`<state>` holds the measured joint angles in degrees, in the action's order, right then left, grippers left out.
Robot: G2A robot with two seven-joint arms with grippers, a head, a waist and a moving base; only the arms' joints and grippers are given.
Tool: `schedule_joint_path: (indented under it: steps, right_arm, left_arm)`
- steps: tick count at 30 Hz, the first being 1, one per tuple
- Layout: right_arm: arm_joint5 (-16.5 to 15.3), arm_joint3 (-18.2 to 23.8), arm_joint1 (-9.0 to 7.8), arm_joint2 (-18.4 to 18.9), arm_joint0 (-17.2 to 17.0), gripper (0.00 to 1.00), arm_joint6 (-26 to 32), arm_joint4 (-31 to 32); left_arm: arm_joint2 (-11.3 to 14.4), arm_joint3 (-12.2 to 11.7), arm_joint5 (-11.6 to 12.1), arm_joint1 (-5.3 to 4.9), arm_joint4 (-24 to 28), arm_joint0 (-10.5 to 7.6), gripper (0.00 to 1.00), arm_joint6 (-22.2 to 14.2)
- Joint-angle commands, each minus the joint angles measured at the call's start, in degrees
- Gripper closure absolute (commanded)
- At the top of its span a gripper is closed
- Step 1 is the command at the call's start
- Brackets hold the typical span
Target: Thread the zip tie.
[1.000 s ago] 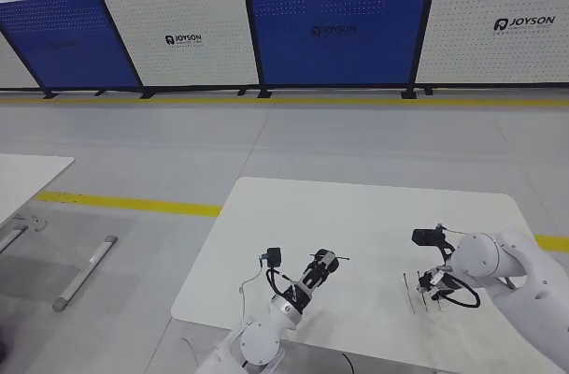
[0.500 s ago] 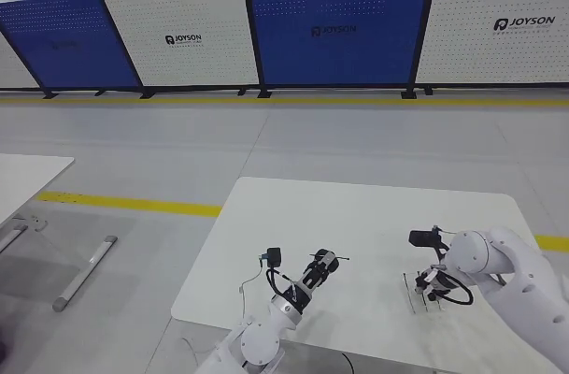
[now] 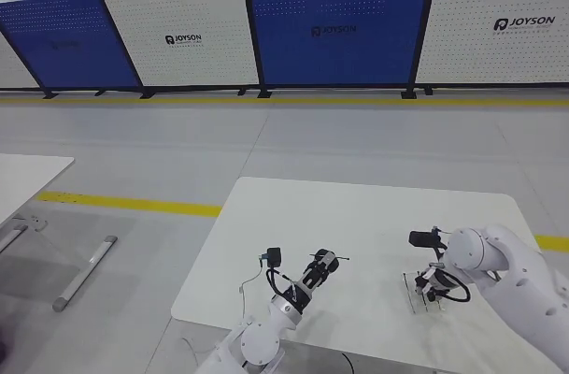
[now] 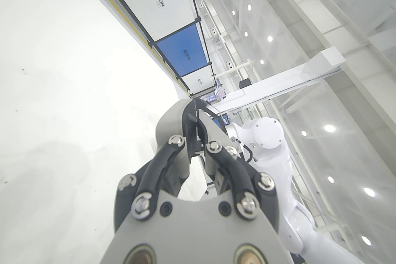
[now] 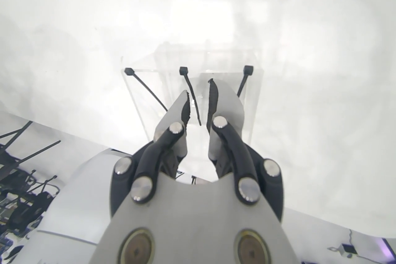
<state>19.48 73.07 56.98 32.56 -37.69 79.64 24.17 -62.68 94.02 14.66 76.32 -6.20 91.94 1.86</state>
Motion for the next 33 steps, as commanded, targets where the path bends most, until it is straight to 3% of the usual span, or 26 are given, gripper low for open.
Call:
schedule_joint_path:
  steps: [1,8,10,19,26,33]
  right_arm:
    - [0.00,-0.39,0.16,-0.37,0.31,0.82,0.00,-0.16]
    - [0.00,-2.84,0.97,-2.18,1.84,0.85,0.00,-0.96]
    - [0.00,-3.77,1.25,-2.74,2.40,1.00,0.00,-1.49]
    - [-0.14,-3.42,1.44,-3.78,3.38,1.00,0.00,-2.41]
    - [0.00,3.15,-0.91,-0.83,0.63,1.00,0.00,-0.23]
    - [0.00,14.95,-5.48,9.84,-8.32,1.00,-3.05,3.87]
  left_arm:
    - [0.00,0.00,0.00,0.00,0.00,0.00,1.00,0.00]
    - [0.00,0.00,0.00,0.00,0.00,0.00,1.00,0.00]
    - [0.00,0.00,0.00,0.00,0.00,0.00,1.00,0.00]
    - [0.00,0.00,0.00,0.00,0.00,0.00,1.00,0.00]
    - [0.00,0.00,0.00,0.00,0.00,0.00,1.00,0.00]
    - [0.00,0.00,0.00,0.00,0.00,0.00,1.00,0.00]
